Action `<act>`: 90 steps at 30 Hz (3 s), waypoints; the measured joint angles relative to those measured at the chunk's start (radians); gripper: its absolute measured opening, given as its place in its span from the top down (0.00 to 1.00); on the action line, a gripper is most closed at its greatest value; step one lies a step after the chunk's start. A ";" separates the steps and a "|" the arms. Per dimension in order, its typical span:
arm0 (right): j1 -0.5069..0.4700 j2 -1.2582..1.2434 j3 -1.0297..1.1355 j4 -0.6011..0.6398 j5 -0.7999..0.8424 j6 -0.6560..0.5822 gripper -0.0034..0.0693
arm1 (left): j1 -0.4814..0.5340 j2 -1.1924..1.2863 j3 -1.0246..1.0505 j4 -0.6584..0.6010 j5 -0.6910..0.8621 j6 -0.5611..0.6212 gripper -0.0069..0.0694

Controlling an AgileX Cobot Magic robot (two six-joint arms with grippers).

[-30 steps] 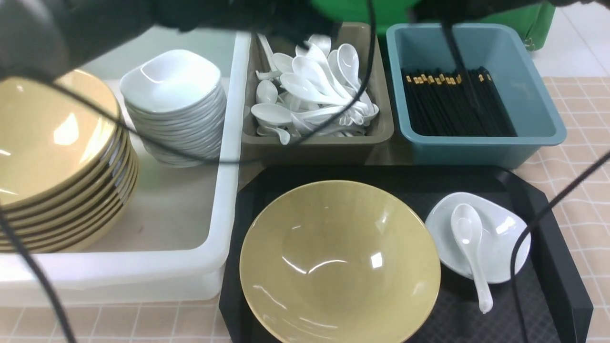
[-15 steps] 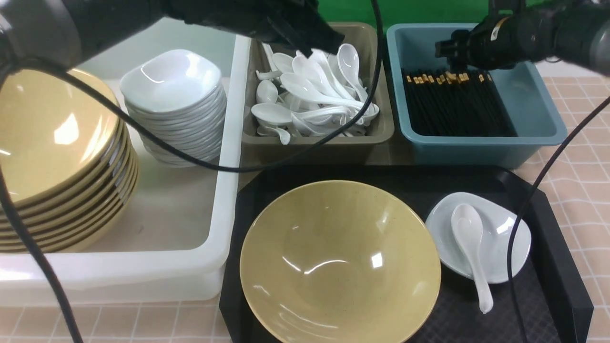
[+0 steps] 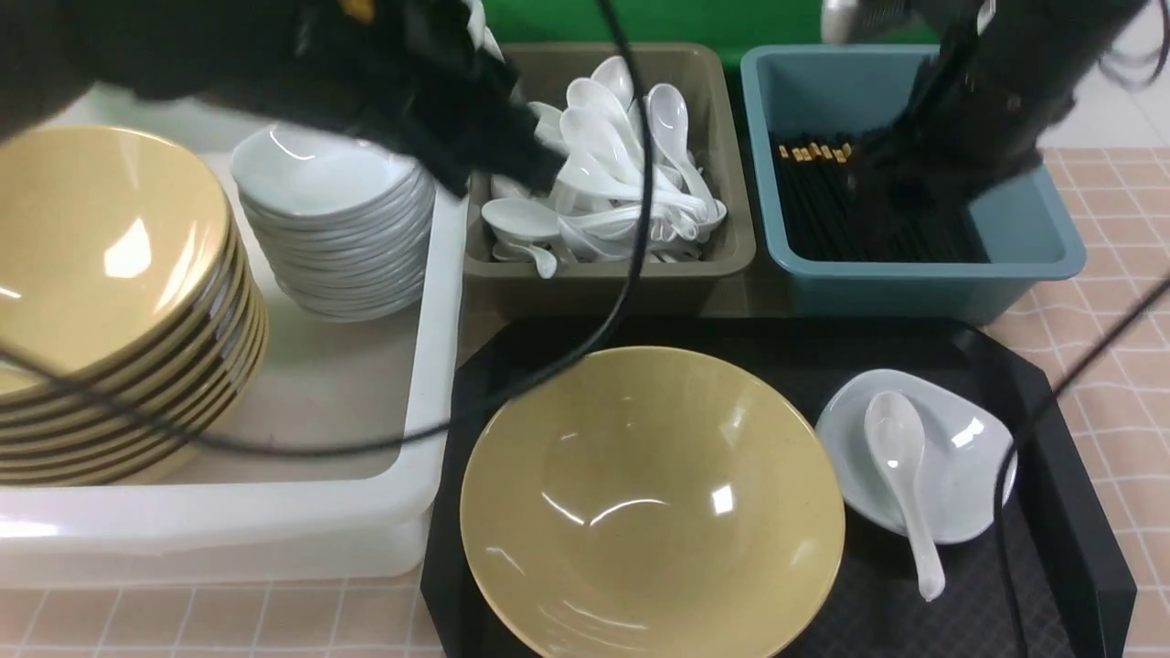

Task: On brown table put chopsticks spoon bowls plates into blue grey white boxes.
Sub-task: 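Reach down and grasp the white spoon resting in the bowl with the right gripper, then place the white spoon into the bin of spoons with the right gripper, then grasp the large bowl on the tray by its rim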

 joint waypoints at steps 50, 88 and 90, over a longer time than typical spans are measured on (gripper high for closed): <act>0.065 -0.107 0.313 -0.039 -0.348 0.035 0.52 | 0.151 -0.067 0.198 -0.056 -0.067 -0.054 0.91; 0.047 0.135 -0.551 0.133 0.030 -0.153 0.30 | 0.012 0.395 -0.329 -0.190 0.426 0.171 0.25; 0.047 0.043 -0.420 0.134 0.031 -0.185 0.36 | -0.030 0.456 -0.349 -0.114 0.426 0.165 0.20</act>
